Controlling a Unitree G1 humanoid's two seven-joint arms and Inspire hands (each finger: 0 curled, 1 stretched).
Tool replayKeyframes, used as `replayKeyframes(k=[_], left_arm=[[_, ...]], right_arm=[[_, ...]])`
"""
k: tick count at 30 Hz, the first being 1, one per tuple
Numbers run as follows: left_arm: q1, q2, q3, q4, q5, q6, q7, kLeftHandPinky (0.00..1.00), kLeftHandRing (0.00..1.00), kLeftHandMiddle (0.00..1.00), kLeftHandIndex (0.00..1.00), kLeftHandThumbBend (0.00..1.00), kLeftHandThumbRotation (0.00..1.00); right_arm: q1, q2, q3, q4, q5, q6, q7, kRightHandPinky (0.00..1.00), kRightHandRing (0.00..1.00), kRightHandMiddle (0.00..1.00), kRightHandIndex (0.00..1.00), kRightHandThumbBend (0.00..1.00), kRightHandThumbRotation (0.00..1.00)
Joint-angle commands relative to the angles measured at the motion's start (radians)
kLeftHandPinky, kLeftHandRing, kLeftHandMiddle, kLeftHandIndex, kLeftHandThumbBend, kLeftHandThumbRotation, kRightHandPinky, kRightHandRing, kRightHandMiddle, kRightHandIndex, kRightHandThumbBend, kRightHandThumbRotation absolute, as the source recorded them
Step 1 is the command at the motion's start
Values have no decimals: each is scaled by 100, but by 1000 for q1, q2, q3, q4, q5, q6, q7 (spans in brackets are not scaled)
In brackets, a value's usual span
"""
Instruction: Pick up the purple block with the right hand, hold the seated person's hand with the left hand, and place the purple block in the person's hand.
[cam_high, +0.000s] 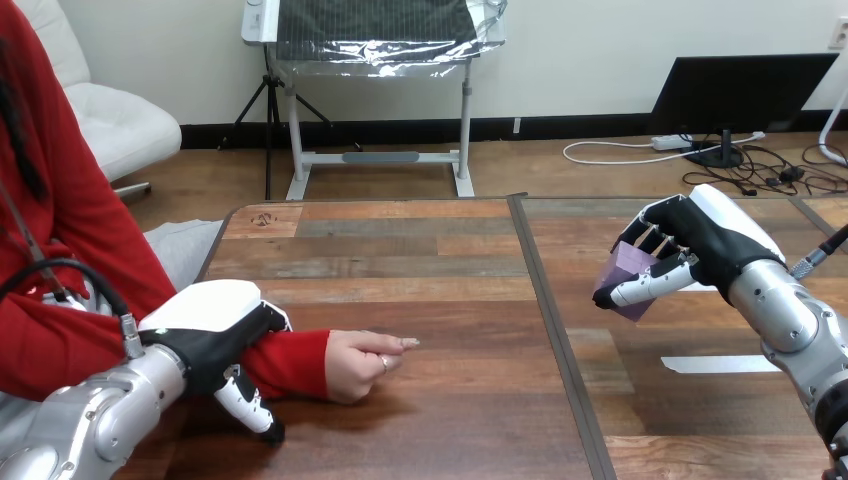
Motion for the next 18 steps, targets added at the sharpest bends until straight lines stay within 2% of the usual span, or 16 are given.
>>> replayKeyframes(k=[1,6,18], left_arm=[[-27,10,14,27,-21,0,17,40,47,52,53,83,0],[-27,4,14,37,-40,-6,29,35,42,48,49,83,0],[-27,-5,10,50,-75,-22,55,31,37,44,45,81,0]], right_arm=[[-51,-10,-25,-34,18,-8,-23,41,43,46,50,84,0],[-52,-11,-22,-36,15,-2,-23,40,42,46,49,83,0],[-50,-13,-20,-44,13,0,-23,39,42,46,49,82,0]])
